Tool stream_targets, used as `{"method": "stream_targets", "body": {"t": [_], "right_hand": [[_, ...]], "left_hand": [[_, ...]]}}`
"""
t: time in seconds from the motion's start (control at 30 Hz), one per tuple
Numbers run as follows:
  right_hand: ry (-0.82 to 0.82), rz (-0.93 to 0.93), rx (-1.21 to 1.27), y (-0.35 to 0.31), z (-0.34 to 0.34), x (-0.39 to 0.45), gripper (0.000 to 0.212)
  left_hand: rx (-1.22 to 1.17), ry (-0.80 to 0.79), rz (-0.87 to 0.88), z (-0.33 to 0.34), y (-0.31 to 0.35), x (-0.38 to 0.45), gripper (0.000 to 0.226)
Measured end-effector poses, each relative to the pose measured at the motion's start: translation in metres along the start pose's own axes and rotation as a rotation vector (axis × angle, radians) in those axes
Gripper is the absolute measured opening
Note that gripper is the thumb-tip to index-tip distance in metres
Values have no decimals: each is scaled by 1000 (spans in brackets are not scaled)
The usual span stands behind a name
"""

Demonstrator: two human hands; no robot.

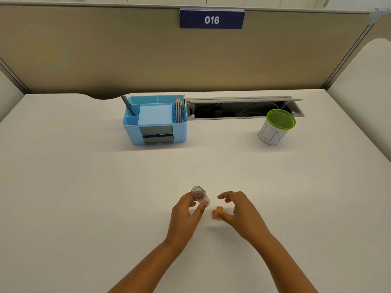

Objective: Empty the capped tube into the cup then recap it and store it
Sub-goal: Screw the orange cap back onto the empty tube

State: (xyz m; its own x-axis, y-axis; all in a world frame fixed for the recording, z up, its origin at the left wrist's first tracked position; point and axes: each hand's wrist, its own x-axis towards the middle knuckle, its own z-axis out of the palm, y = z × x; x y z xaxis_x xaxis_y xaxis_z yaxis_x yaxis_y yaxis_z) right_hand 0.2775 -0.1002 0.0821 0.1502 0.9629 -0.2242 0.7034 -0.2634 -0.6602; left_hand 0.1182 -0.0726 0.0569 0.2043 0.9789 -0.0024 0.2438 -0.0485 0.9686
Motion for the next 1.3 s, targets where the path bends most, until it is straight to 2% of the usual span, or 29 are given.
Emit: {"method": "stream_targets", "body": {"t": [0.13,0.23,0.33,0.5,0.63,0.8,0.97,1.17,1.3], "right_hand": [[-109,8,-93,19,14,-2,48],[-46,-47,-71,23,24,-3,38],[23,-60,-51,22,27,-4,30],[139,-65,221,-4,4,-4,30],[121,-153,293,-28,-13,-5,35],[95,-229,251,-38,-14,-9,40],[97,-218,204,-39,-16,-11,42],[11,-209,141,-42,-18,-9,45],[39,-230,203,-43,-17,-13,40]], "left_hand": [[76,-25,-5,-1,-11,-2,34],[81,-32,11,-2,-10,-3,24],[99,-25,36,-4,-11,-3,32],[119,-9,34,-9,-11,-4,34],[145,0,41,-10,-11,-4,38],[172,21,73,-7,-7,-4,44],[177,20,98,-6,0,-4,36],[218,16,140,-13,1,-5,42],[230,15,173,-18,6,-5,45]]}}
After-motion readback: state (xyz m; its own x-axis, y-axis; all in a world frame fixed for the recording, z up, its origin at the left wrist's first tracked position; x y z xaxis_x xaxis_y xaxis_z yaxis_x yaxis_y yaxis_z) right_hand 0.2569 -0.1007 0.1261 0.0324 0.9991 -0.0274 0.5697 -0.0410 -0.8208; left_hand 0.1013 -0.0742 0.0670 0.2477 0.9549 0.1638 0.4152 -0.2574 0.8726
